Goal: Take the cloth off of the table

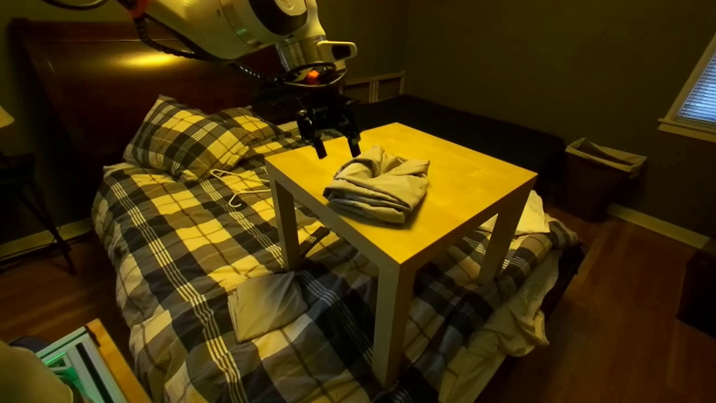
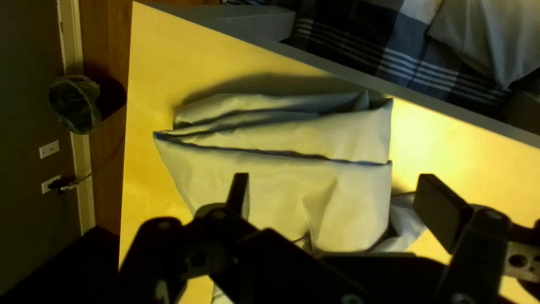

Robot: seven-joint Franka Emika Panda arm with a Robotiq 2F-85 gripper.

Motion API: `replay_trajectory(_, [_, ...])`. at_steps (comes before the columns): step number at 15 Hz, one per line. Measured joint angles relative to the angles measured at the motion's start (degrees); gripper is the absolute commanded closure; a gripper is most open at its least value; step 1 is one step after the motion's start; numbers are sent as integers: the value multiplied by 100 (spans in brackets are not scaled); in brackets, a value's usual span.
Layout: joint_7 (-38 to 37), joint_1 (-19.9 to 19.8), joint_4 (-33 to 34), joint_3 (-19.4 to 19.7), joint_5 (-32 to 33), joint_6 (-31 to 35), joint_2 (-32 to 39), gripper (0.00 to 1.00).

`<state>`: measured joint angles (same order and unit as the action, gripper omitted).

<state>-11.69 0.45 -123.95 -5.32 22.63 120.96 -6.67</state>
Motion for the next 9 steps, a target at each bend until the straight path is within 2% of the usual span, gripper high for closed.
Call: replay_trajectory(9, [-1535,185,535,-86,52,151,752,0])
